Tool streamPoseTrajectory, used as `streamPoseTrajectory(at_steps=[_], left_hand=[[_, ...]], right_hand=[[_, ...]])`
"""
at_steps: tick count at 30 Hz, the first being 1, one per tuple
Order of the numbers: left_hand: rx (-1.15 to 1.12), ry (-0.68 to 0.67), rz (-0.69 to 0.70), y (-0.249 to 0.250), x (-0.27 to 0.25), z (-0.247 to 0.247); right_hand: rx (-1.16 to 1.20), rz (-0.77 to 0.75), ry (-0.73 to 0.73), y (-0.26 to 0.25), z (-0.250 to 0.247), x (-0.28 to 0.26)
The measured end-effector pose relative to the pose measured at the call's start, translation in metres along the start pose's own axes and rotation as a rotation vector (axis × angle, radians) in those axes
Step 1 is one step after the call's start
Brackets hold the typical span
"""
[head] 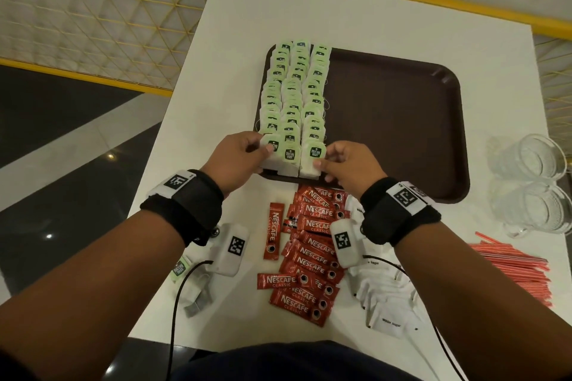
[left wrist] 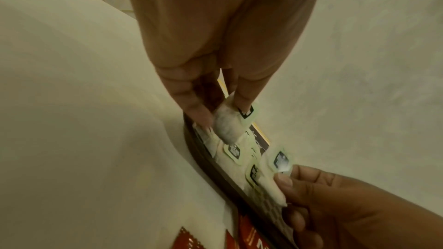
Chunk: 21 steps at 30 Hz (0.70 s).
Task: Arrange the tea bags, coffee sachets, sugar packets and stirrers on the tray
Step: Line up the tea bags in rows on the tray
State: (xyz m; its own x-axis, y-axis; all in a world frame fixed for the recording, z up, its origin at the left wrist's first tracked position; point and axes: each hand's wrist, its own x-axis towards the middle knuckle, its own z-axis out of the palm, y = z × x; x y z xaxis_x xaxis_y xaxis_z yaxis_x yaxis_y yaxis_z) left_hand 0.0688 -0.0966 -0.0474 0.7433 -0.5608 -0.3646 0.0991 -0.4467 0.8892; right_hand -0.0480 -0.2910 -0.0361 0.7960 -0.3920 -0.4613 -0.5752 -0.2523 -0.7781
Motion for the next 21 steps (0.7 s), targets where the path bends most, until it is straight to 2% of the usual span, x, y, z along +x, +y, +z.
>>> streamPoseTrajectory(at_steps=[3, 10, 14, 17, 19, 21], left_hand=[[0.13, 0.016, 0.033, -0.003, 0.001, -0.005], [0.326, 0.125, 0.032, -0.009, 0.013, -0.005], [0.301, 0.148, 0.029, -0.009, 0.01, -0.01], [0.318, 0.149, 0.025, -0.008, 0.001, -0.021], [0.362, 0.134, 0.023, -0.006, -0.01, -0.032], [0.405, 0.102, 0.011, -0.007, -0.026, -0.047]], right_hand=[[-0.119, -0.001, 0.023, 0.006, 0.001, 0.004], [-0.232, 0.016, 0.093, 0.006, 0.008, 0.009], [-0.266, 0.007, 0.174, 0.005, 0.006, 0.001], [-0.307, -0.056, 0.227, -0.005, 0.005, -0.009], [-0.327, -0.119, 0.2, -0.015, 0.012, -0.02], [-0.367, -0.174, 0.092, -0.025, 0.025, -0.032]])
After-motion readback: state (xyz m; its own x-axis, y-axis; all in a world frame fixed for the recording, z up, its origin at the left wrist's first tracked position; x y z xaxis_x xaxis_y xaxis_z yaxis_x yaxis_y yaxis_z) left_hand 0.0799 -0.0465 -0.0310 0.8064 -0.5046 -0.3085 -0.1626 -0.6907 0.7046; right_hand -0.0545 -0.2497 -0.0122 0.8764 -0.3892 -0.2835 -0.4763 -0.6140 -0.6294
